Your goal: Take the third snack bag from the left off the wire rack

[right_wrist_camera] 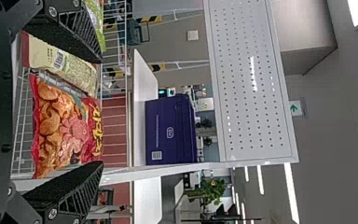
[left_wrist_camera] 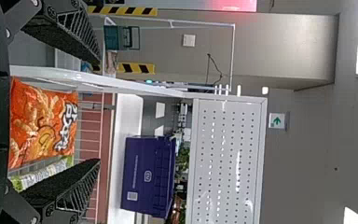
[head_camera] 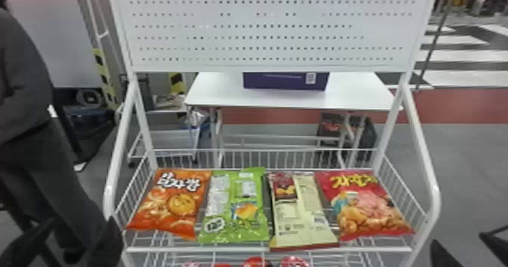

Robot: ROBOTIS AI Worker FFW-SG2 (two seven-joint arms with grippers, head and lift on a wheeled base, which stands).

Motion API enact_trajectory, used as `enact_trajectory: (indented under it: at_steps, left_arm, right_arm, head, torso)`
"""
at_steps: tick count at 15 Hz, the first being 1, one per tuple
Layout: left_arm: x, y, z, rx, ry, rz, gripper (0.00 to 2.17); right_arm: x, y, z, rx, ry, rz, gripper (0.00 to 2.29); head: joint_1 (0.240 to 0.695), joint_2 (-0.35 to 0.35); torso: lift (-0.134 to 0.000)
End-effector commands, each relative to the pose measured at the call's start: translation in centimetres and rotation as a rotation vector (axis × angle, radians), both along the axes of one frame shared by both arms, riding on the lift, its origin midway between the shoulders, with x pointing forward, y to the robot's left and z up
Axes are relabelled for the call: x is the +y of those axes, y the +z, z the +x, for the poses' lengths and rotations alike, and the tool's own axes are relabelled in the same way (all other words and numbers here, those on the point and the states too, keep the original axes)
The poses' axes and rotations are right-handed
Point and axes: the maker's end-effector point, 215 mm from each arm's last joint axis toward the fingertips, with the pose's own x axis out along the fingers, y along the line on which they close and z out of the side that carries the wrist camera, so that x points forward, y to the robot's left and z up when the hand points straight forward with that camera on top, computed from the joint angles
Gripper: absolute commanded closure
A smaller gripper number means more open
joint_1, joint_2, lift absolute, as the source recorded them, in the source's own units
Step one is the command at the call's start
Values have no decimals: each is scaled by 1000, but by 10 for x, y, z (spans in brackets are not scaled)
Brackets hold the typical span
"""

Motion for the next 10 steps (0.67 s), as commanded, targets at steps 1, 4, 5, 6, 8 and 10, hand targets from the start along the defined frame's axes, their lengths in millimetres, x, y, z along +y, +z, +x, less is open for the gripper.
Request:
enact_trajectory:
  at_steps: [1,4,5,6,8,10]
  left_arm:
    - [-1,1,0,-1,-2,-1,151]
    - [-1,1,0,-2,0,5,151]
    - [-1,2,0,-4,0,10,151]
    - [-3,2,-1,-4,1,31,151]
    - [-5,0,-1,1,0,36,151]
    - [-6,0,-1,1,-1,35,151]
  right_arm:
    - [0,0,0,0,1,-1,127]
    - [1,1,1,-2,6,-1,127]
    - [1,1,1,-2,7,-4,127]
    - [1,1,1,-2,7,-4,127]
    - [2,1,2,-2,9,-5,127]
    - [6,-4,6,2,15,-3,127]
  head:
    - [499,0]
    - [499,0]
    - [499,0]
    - [499,0]
    - [499,0]
    - [499,0]
  torso:
    - [0]
    - [0]
    - [0]
    - [0]
    - [0]
    - [0]
